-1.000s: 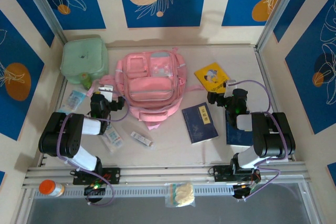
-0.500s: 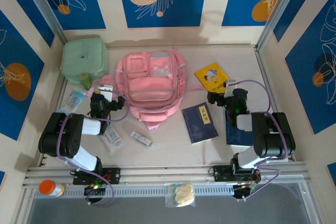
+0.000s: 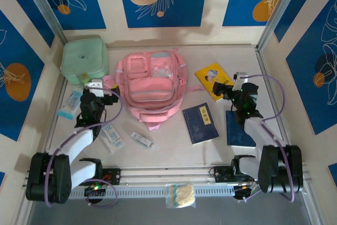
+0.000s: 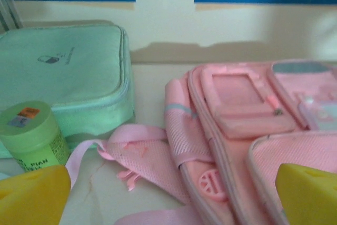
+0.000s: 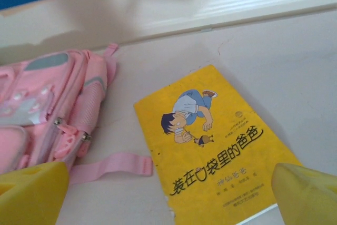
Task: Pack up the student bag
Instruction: Rotate the student bag at the top-center of the table.
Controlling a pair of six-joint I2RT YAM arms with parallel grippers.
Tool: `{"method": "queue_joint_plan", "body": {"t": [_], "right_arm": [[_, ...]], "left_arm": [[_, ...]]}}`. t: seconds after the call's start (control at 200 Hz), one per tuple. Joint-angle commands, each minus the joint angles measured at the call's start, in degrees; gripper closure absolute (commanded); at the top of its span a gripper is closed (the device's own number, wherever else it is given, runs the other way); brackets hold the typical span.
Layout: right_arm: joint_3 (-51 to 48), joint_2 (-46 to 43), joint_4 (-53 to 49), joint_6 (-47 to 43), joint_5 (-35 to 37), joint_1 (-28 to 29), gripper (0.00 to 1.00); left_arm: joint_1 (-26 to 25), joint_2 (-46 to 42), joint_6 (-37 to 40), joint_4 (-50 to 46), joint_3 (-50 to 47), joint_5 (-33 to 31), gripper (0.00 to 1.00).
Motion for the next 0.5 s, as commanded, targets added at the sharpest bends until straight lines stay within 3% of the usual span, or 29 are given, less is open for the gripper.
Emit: {"method": "queue_joint_plan", "body": {"t": [0.0, 0.06, 0.19, 0.345, 0.495], "right_arm": [[3.81, -3.68, -14.98, 15.84, 5.93, -1.27, 0.01], [4.77, -4.41, -20.95, 20.05, 5.63, -2.44, 0.01], [5.12, -3.44, -23.25, 23.82, -2.65, -4.65, 0.01], [9.92, -0.90, -32.60, 23.78, -4.13, -1.77, 0.01], [12.82, 0.62, -37.80, 25.42, -7.35, 1.98, 0.01]], "left_arm": [[0.56, -2.55, -11.51, -11.13, 4.46, 2.31, 0.01], [0.62, -3.06, -12.12, -13.85, 6.01, 6.15, 0.00], [1.14, -1.59, -22.12, -14.16, 5.32, 4.61, 0.01], [1.35, -1.40, -28.00, -24.21, 9.04, 8.72, 0.01], [-0.13, -5.09, -31.96, -25.39, 8.30, 12.59, 0.01]]}}
